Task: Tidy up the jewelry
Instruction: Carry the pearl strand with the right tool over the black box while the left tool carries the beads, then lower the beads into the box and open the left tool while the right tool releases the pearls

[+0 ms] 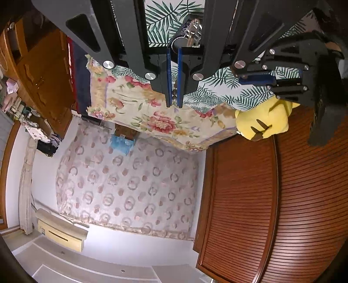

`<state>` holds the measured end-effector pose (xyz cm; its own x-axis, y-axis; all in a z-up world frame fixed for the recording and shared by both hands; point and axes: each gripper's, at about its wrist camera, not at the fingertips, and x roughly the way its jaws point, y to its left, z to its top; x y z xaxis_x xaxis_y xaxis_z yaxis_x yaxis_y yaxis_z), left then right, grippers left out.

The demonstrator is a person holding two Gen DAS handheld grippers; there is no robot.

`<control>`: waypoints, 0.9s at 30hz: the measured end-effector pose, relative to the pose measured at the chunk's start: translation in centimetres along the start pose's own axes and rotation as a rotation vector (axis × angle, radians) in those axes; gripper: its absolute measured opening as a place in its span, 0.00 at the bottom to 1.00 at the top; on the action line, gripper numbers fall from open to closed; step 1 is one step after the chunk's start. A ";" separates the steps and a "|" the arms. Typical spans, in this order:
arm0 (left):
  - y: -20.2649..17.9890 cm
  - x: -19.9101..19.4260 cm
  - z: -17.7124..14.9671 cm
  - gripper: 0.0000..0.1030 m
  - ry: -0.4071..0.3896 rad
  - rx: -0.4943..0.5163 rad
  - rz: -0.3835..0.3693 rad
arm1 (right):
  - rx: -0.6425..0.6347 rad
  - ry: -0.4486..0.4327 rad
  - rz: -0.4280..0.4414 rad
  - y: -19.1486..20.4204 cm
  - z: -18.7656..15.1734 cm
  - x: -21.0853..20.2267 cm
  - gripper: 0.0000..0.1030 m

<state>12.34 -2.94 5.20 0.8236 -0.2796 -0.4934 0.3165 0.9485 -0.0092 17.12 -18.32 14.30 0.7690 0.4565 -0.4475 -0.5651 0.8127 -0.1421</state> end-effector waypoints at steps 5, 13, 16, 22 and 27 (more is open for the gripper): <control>0.2 1.5 -0.2 0.12 0.023 -0.010 -0.001 | 0.001 0.030 0.004 0.2 -0.9 1.5 0.05; 0.5 3.6 -0.4 0.12 0.051 -0.026 -0.001 | 0.027 0.160 0.059 1.0 -5.5 5.9 0.05; 0.6 4.4 -0.5 0.12 0.061 -0.030 0.000 | 0.052 0.197 0.091 1.1 -7.2 7.5 0.06; 0.5 5.7 -0.9 0.13 0.089 -0.030 0.011 | 0.081 0.206 0.102 0.8 -8.5 7.9 0.07; 0.4 5.1 -1.6 0.30 0.085 -0.035 0.021 | 0.101 0.199 0.099 0.1 -9.4 7.0 0.07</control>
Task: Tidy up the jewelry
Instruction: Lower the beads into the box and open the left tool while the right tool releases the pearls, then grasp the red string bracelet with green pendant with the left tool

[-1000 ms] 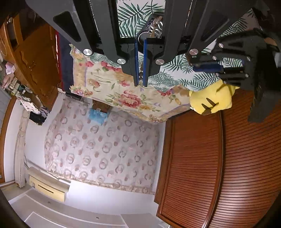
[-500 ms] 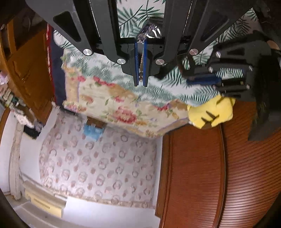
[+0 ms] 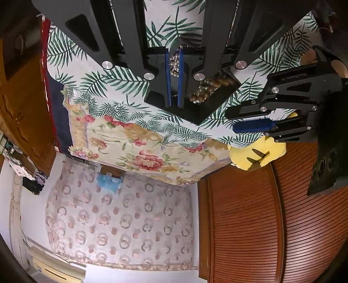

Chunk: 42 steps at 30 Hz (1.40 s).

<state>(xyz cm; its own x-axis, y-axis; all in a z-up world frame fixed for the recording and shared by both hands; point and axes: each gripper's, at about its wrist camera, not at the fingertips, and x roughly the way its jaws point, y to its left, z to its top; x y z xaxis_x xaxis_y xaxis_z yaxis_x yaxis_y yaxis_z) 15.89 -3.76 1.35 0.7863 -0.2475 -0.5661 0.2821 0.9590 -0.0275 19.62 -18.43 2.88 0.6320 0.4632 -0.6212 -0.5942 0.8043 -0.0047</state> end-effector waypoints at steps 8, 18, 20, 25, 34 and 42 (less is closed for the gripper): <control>-0.3 -2.0 -2.8 0.55 0.004 0.024 0.014 | 0.029 0.000 0.029 0.6 -4.5 -1.5 0.07; 0.1 -2.3 -7.3 0.70 0.071 0.024 0.019 | 0.011 0.061 0.064 2.5 -9.7 -2.2 0.25; 0.2 -1.9 -8.3 0.72 0.097 0.021 0.018 | 0.004 0.086 0.069 2.9 -11.0 -2.3 0.25; 0.6 -1.0 -10.5 0.73 0.158 0.022 0.024 | -0.012 0.164 0.094 3.9 -13.7 -1.7 0.25; 0.9 -0.3 -11.8 0.74 0.197 0.008 0.024 | -0.052 0.241 0.092 5.6 -16.4 -0.4 0.25; 0.6 -0.3 -12.4 0.74 0.212 -0.001 0.003 | -0.043 0.212 0.051 5.9 -16.8 -0.8 0.19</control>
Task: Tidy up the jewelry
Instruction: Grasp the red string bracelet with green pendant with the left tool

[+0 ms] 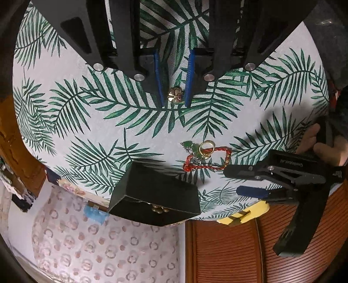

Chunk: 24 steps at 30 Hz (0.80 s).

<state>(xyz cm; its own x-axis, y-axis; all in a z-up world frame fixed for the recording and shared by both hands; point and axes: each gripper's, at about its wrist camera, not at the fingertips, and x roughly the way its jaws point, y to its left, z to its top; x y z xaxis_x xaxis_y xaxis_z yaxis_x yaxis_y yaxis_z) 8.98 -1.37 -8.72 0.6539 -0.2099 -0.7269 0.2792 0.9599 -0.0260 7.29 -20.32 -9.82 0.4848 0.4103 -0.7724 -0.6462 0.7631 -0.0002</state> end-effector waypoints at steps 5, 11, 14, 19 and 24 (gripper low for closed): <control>-0.4 -0.3 0.1 0.57 -0.003 -0.021 -0.037 | 0.007 -0.001 0.001 -0.3 0.0 0.0 0.18; -1.1 1.0 0.1 0.33 0.041 -0.019 -0.031 | 0.007 -0.001 0.001 -0.3 0.0 0.0 0.18; -1.3 1.4 -0.1 0.30 0.053 -0.009 -0.013 | 0.008 -0.001 0.002 -0.3 0.1 0.1 0.18; -1.7 1.4 -0.1 0.17 0.060 0.004 -0.011 | 0.007 -0.001 0.001 -0.3 0.0 0.1 0.18; -2.0 0.7 0.2 0.08 0.045 -0.008 -0.023 | 0.008 -0.001 0.003 -0.3 0.0 0.1 0.18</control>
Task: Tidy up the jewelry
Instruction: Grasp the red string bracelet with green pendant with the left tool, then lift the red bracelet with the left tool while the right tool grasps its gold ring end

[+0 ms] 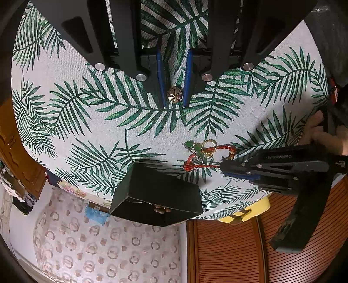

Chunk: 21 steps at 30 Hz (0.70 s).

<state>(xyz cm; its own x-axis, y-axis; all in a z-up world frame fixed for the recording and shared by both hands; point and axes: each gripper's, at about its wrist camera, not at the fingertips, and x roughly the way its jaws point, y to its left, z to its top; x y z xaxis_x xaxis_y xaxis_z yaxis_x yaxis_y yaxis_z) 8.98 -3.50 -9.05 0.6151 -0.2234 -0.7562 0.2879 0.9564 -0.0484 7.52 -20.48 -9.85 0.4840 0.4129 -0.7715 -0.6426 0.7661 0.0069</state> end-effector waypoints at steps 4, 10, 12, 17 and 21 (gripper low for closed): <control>-0.6 -2.1 0.5 0.08 -0.054 0.000 -0.012 | -0.001 0.000 -0.001 0.0 0.0 0.0 0.18; -1.4 -4.9 1.4 0.08 -0.124 0.010 -0.023 | -0.001 0.000 -0.002 0.0 0.0 0.0 0.18; -1.8 -5.3 1.9 0.08 -0.141 0.015 -0.027 | 0.000 0.000 -0.001 0.0 0.0 0.0 0.18; -2.1 -6.7 2.3 0.08 -0.179 0.012 -0.041 | -0.002 0.000 -0.003 0.0 -0.1 0.0 0.18; -2.1 -8.2 2.4 0.08 -0.214 0.017 -0.038 | -0.005 0.000 -0.006 0.1 0.0 0.2 0.18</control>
<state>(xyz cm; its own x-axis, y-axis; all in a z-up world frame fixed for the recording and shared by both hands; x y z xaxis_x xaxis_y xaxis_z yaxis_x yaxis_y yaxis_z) 5.17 -4.10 -1.19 0.7451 -0.2955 -0.5979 0.3248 0.9438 -0.0617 7.51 -20.34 -9.99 0.4881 0.4079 -0.7716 -0.6425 0.7663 -0.0014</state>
